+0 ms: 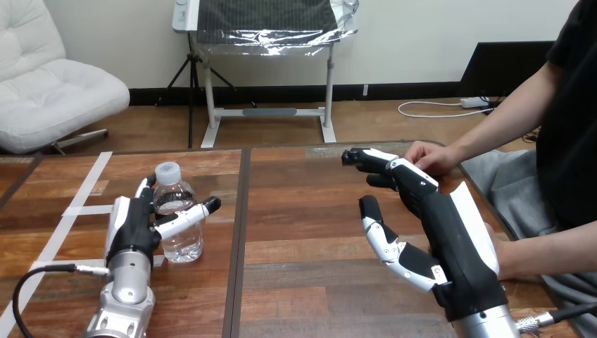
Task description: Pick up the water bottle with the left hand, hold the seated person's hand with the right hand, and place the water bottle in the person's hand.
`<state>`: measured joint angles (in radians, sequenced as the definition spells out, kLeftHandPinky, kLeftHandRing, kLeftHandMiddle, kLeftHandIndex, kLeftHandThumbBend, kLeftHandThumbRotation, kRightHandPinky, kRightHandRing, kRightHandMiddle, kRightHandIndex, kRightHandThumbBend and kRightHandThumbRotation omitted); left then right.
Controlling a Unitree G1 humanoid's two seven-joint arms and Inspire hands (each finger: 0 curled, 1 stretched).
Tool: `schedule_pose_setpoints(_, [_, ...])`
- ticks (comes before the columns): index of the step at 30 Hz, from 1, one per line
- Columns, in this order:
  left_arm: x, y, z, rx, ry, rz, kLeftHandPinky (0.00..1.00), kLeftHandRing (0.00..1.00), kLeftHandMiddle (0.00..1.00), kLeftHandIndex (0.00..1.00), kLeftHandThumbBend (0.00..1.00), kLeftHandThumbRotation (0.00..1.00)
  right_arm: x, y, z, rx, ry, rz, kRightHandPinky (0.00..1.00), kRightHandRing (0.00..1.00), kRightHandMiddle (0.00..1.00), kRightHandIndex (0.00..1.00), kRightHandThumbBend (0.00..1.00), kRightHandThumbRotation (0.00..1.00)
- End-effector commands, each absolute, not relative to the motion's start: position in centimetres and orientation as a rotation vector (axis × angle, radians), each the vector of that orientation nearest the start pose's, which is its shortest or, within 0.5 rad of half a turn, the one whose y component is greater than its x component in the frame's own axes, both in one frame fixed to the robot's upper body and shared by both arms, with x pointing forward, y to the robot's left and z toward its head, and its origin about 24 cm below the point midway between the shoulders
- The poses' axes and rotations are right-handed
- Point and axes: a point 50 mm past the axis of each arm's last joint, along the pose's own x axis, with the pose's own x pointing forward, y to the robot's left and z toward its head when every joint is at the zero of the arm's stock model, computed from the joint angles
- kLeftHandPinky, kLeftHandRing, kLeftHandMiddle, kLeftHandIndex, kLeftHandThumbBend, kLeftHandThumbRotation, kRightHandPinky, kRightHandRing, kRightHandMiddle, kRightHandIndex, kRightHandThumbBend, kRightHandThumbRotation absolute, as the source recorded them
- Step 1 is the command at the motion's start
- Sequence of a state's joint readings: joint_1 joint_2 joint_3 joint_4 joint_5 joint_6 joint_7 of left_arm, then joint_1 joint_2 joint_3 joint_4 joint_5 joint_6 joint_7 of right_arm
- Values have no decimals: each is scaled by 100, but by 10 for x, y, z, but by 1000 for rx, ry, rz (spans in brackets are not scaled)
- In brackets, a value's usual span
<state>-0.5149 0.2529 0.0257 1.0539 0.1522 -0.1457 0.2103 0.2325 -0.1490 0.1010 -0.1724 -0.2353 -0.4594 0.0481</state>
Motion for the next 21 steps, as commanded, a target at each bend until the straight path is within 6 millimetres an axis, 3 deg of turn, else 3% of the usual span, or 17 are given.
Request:
schedule_pose_setpoints(1, [335, 215, 7, 392, 235, 277, 60, 65, 67, 69, 80, 8, 204, -146, 88, -354, -477, 180, 78, 82, 83, 76, 13, 0])
schedule_pose_setpoints(8, [334, 215, 5, 441, 220, 336, 45, 49, 51, 54, 70, 1, 204, -145, 88, -352, -480, 181, 77, 82, 83, 75, 14, 0])
schedule_pose_setpoints(21, [331, 214, 2, 466, 211, 369, 43, 46, 48, 51, 65, 0, 204, -146, 88, -355, -482, 183, 74, 80, 82, 74, 15, 0])
